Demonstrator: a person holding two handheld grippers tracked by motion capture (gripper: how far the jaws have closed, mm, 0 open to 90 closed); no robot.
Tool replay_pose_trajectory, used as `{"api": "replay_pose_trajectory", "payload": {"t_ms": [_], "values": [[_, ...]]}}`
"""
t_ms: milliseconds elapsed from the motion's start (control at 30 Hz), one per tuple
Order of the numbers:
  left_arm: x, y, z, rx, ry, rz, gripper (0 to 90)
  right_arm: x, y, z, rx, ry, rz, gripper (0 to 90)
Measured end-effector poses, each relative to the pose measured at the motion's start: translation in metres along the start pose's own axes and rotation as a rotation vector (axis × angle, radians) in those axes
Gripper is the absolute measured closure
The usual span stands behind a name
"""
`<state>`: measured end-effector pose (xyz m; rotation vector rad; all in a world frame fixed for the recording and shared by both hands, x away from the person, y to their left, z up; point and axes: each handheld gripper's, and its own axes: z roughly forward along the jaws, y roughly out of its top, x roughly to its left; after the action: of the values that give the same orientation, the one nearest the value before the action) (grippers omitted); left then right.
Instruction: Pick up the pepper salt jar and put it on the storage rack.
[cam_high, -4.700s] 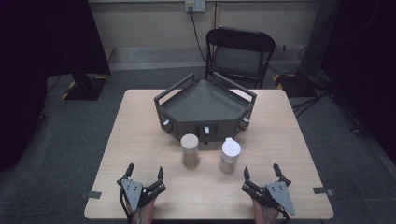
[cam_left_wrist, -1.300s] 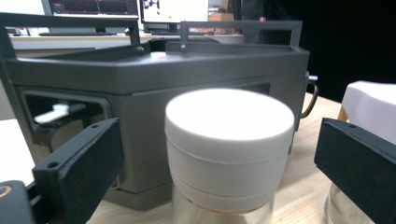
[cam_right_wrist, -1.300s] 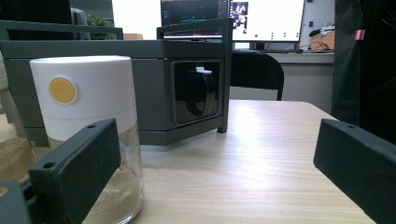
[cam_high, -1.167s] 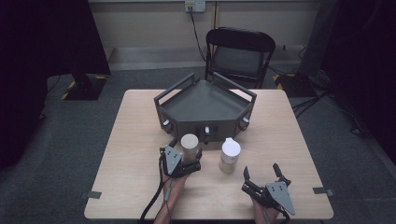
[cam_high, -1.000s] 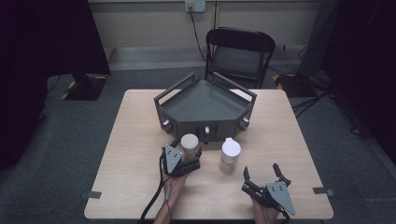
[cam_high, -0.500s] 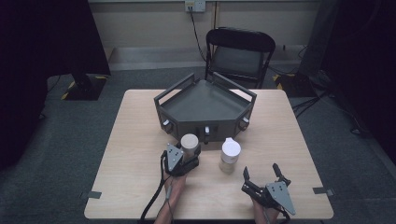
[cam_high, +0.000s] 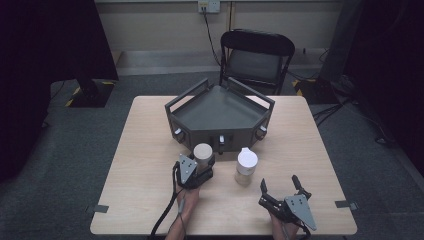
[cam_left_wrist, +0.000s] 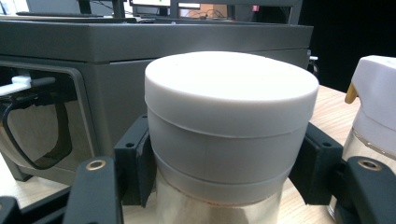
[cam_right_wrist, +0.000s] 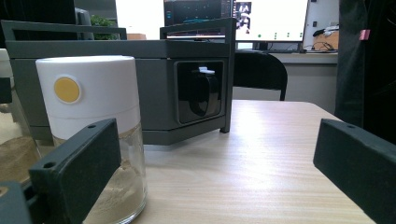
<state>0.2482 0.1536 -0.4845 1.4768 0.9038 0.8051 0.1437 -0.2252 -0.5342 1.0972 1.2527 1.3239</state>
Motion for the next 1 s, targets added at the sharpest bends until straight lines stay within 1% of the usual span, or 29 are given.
{"api": "replay_pose_trajectory", "payload": {"t_ms": [33,100,200,333,500,800,900,1000], "values": [[0.0,0.0,0.0,0.002,-0.001,0.0,34.5,0.0,0.0,0.0,0.0,0.0,0.0,0.0],[0.001,0.001,0.0,0.003,-0.004,-0.016,34.5,0.0,0.0,0.0,0.0,0.0,0.0,0.0],[-0.001,0.002,-0.001,0.004,0.003,0.008,34.5,0.0,0.0,0.0,0.0,0.0,0.0,0.0],[-0.003,0.004,-0.003,-0.004,0.011,0.017,34.5,0.0,0.0,0.0,0.0,-0.001,0.001,0.0],[-0.001,0.007,-0.004,0.0,0.007,0.014,34.5,0.0,0.0,0.0,0.0,-0.001,0.001,0.0],[0.0,0.013,-0.008,0.0,0.003,0.037,34.5,0.0,0.0,0.0,0.0,-0.001,0.0,0.0],[0.001,0.016,-0.009,0.004,0.001,0.029,34.5,0.0,0.0,0.0,0.0,-0.001,0.0,0.0],[0.003,0.019,-0.01,0.003,-0.001,0.037,34.5,0.0,0.0,0.0,0.0,-0.001,0.0,0.0]]}}
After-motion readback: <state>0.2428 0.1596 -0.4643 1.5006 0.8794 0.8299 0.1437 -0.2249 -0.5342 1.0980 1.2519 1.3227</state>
